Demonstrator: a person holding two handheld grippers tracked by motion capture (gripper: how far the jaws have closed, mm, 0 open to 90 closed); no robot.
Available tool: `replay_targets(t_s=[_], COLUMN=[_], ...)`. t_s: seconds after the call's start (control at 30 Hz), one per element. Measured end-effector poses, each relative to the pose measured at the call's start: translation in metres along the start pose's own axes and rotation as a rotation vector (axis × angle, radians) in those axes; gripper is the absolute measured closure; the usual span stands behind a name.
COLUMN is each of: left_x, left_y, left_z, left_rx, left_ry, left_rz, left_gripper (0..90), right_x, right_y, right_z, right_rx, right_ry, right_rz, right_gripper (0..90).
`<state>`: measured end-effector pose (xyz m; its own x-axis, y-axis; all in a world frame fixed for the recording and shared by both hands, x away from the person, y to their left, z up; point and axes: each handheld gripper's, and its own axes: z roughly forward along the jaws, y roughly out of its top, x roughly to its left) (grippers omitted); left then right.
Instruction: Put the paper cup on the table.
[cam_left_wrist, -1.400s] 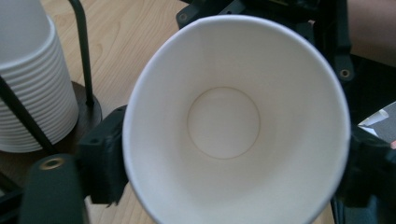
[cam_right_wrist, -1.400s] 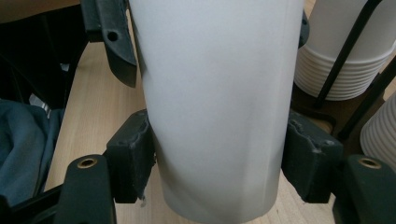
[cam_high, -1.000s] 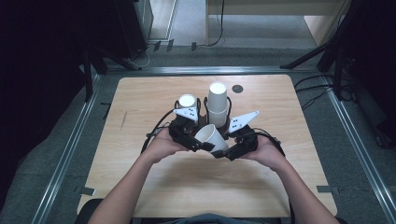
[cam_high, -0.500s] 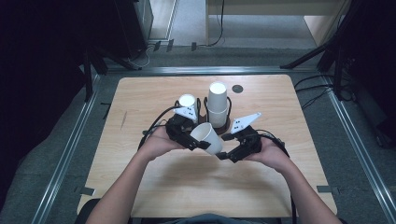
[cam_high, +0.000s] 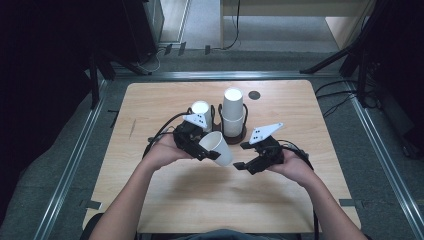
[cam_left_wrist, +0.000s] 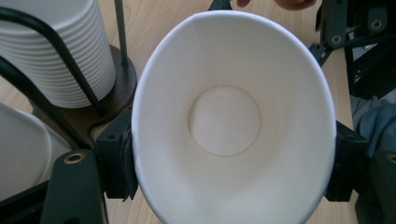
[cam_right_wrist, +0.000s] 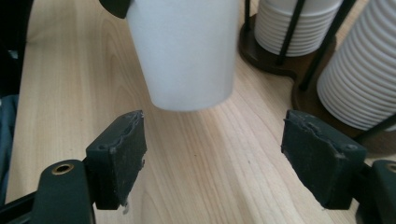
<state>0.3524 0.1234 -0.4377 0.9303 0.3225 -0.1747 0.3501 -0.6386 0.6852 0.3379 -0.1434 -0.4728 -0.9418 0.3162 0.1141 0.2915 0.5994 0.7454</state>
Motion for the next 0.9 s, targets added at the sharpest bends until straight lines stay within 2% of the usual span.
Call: replay_targets(t_s=[0.17, 0.5, 0.63, 0.9], left_x=[0.000, 0.000, 0.001, 0.003], left_y=[-0.002, -0.005, -0.007, -0.013], left_z=[-0.001, -0.006, -0.009, -0.015], left_rx=[0.021, 0.067, 0.068, 0.078], left_ry=[0.004, 0.029, 0.032, 0.047], left_rz=[0.016, 0.044, 0.034, 0.026], left_gripper=[24.6, 24.6, 24.5, 24.5], right_x=[-0.004, -0.007, -0.009, -0.013], right_y=[-0.003, -0.006, -0.007, -0.009], right_z=[-0.003, -0.009, -0.012, -0.018], right_rx=[0.005, -0.009, -0.019, -0.023], right_ry=[-0.031, -0.056, -0.076, -0.092], right_rz=[0.026, 0.021, -0.005, -0.002], right_gripper=[22.5, 22.5, 22.5, 22.5])
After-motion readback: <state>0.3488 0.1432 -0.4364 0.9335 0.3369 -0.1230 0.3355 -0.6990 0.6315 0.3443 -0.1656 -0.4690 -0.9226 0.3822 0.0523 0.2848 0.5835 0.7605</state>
